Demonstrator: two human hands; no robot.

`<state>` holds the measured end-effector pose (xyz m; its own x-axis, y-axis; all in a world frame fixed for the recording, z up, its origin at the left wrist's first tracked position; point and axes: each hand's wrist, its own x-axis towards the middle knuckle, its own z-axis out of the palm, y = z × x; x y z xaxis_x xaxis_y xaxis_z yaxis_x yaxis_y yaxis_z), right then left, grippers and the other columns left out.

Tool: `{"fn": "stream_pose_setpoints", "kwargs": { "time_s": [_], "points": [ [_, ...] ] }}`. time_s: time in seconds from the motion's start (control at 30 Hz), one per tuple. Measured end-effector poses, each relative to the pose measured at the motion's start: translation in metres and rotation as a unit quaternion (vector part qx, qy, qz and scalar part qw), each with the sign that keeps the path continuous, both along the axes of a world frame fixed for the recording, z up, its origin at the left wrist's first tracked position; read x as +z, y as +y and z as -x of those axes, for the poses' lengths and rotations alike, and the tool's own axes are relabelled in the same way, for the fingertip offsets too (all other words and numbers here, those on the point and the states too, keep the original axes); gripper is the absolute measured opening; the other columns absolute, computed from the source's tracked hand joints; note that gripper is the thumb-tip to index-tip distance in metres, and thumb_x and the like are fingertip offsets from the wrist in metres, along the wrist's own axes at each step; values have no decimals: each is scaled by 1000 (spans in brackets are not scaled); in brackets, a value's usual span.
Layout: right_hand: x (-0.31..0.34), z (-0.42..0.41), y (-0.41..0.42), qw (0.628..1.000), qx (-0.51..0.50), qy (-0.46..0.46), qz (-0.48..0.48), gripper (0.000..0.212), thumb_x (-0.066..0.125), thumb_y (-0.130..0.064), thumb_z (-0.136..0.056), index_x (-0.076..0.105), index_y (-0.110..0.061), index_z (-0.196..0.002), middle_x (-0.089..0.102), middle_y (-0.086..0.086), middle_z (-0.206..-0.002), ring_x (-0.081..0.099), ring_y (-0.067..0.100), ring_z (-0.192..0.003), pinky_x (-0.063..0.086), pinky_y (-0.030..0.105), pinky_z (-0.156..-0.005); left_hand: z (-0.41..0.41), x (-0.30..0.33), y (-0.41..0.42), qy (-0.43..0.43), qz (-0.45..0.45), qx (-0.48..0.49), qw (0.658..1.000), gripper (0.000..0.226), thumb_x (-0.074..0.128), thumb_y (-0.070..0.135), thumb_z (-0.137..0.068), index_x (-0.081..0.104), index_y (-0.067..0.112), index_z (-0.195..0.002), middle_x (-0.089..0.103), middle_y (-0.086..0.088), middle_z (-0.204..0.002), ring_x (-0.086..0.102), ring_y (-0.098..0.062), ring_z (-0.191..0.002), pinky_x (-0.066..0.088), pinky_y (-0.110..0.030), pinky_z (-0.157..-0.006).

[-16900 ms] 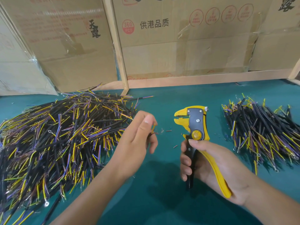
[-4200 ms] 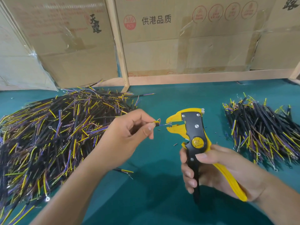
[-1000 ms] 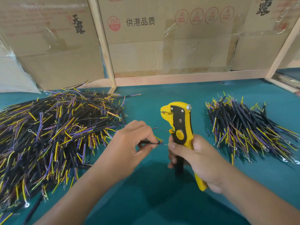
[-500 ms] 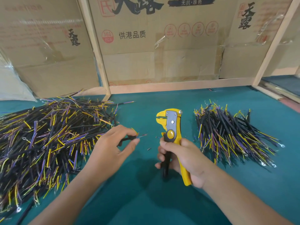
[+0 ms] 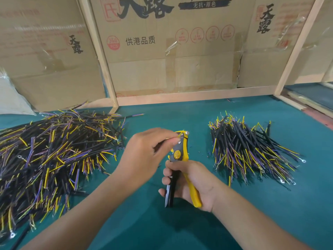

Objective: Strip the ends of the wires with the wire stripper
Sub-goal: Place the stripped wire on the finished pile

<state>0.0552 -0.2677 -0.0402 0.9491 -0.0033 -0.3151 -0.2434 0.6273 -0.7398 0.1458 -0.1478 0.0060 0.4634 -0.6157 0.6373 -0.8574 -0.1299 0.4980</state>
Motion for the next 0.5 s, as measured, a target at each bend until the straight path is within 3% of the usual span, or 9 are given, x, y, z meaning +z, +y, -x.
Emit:
{"fn": "stream_pose_setpoints", "kwargs": {
  "time_s": [0.07, 0.17, 0.27, 0.37, 0.5],
  "points": [
    [-1, 0, 0, 1000, 4, -5, -11, 14, 62, -9, -92, 54, -11, -82, 50, 5, -72, 50, 21, -61, 55, 45, -71, 5, 9, -22, 46, 1, -16, 999, 19, 63, 27, -96, 72, 14, -86, 61, -2, -70, 49, -17, -61, 43, -34, -59],
    [-2, -1, 0, 1000, 2, -4, -16, 11, 61, -10, -87, 52, -12, -82, 48, 6, -72, 48, 21, -61, 54, 44, -68, 7, 22, -56, 123, 3, -41, 991, 21, 64, 24, -97, 71, 11, -82, 43, -14, -61, 30, -17, -55, 28, -28, -51],
    [-5, -3, -2, 1000, 3, 11, -12, 14, 52, -9, -98, 49, -12, -84, 49, 5, -72, 49, 21, -59, 56, 43, -67, 8, 35, -85, 159, 14, -73, 984, 21, 64, 19, -97, 73, 8, -82, 32, 4, -54, 22, -8, -51, 21, -20, -46],
    [-6, -3, -4, 1000, 9, 0, -26, 11, 55, -11, -92, 50, -12, -82, 48, 5, -72, 48, 21, -60, 56, 44, -68, 9, 47, -112, 215, 48, -77, 972, 19, 66, 17, -95, 75, 9, -80, 33, 13, -49, 23, -4, -44, 20, -17, -42],
    [-7, -5, -3, 999, 8, 13, -34, 13, 45, -5, -98, 49, -10, -87, 46, 8, -72, 46, 23, -61, 55, 43, -68, 9, 61, -145, 345, 95, -49, 932, 19, 68, 22, -94, 75, 13, -78, 53, 11, -55, 35, -2, -38, 27, -19, -47]
  ]
}}
